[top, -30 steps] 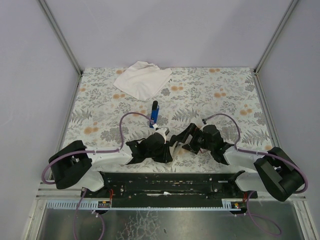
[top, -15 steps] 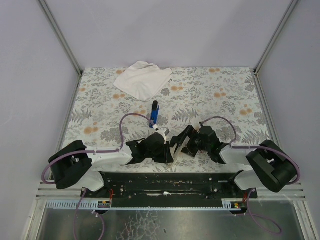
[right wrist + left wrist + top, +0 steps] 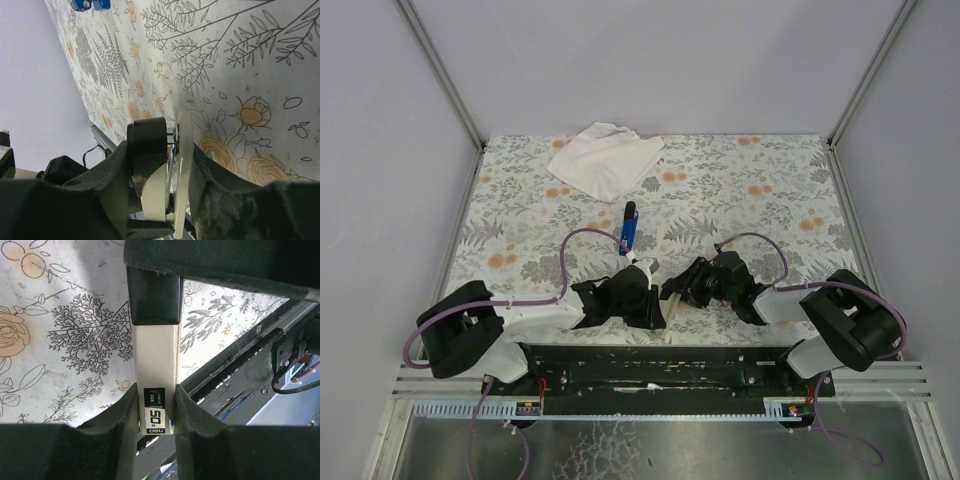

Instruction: Load the staples into the stapler

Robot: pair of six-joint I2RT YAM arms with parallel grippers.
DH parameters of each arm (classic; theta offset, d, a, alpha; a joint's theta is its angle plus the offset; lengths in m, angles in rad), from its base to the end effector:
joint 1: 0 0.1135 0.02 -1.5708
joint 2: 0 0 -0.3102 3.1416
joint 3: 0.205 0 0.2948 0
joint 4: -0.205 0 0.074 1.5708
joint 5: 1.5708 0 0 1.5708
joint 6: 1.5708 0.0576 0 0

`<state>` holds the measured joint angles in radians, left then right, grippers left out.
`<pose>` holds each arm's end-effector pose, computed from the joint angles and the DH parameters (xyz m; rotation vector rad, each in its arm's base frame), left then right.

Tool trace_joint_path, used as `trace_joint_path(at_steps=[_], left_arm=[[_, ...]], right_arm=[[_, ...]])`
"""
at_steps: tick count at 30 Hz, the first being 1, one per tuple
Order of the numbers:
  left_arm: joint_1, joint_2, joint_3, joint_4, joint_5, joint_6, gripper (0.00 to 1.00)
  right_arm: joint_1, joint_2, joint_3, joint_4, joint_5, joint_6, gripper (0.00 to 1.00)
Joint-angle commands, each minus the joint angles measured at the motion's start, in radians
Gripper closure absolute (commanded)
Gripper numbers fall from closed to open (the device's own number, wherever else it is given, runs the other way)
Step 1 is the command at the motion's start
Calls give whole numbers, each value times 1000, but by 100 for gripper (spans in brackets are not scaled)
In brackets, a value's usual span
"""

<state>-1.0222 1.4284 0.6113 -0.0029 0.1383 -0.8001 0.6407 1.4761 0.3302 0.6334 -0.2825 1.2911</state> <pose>0.1531 -0.2658 0.1554 0.3631 2.6081 -0.9314 0.2125 0.1785 0.1207 0.5800 2.3472 1.3538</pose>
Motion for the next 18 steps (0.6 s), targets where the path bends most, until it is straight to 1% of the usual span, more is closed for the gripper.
trace_joint_path(at_steps=[1,5,6,7,8,9,10,14,18], left_arm=[[-14,-32,24,45,-16,42,100],[-13,-36,35,27,-55,40,100],[-14,-36,40,17,-80,39,100],[-13,-36,48,3,-115,38,100],[-9,-35,59,-11,-146,39,100],[-5,-32,71,-23,-174,42,100],[4,-26,84,-33,-204,45,100],[59,13,146,-38,-280,69,100],[120,108,237,-45,-362,125,100]], right_arm=[[9,-9,-1,23,34,42,100],[7,-41,-4,23,52,18,100],[7,-55,1,13,56,2,87],[7,-71,7,-4,68,-15,50],[7,-91,16,-32,80,-36,27],[7,-113,30,-77,98,-64,8],[7,-139,47,-131,121,-108,1],[7,-258,103,-333,232,-229,1],[7,-379,155,-519,375,-353,1]])
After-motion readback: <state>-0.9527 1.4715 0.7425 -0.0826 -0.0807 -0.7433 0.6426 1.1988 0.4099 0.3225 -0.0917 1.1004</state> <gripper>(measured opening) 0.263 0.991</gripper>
